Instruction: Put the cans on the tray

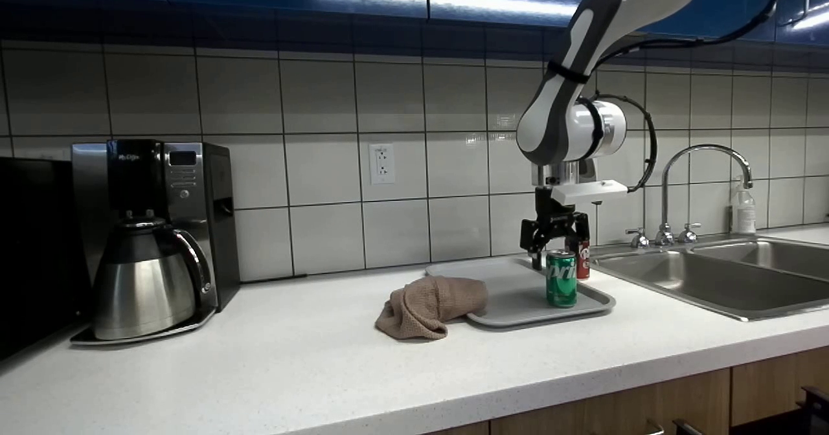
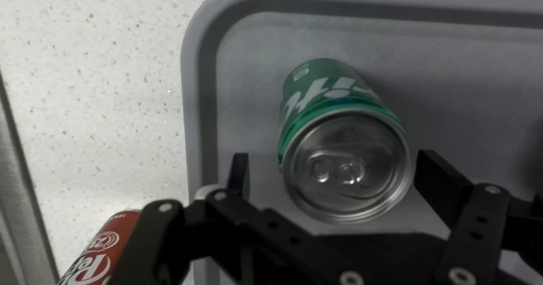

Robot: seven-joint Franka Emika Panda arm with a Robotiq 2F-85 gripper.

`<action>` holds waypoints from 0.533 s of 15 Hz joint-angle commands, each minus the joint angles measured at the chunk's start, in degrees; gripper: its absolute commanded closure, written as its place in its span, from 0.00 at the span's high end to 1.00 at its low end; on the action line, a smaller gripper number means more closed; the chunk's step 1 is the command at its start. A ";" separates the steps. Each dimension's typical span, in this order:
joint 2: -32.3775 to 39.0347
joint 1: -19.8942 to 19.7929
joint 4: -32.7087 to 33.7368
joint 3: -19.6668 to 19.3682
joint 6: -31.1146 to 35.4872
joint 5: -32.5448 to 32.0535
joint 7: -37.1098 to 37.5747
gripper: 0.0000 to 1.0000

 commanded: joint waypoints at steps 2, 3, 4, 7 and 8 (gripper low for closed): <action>-2.69 0.35 -0.04 -1.10 -0.58 -2.25 3.46 1.00; -3.30 0.33 -0.24 -1.28 -0.40 -2.38 3.80 1.00; -4.08 0.21 -0.54 -1.35 -0.19 -2.19 3.92 1.00; -6.28 0.17 -1.18 -1.69 0.23 -2.59 5.08 1.00; -6.93 0.14 -1.30 -1.76 0.25 -2.80 5.47 1.00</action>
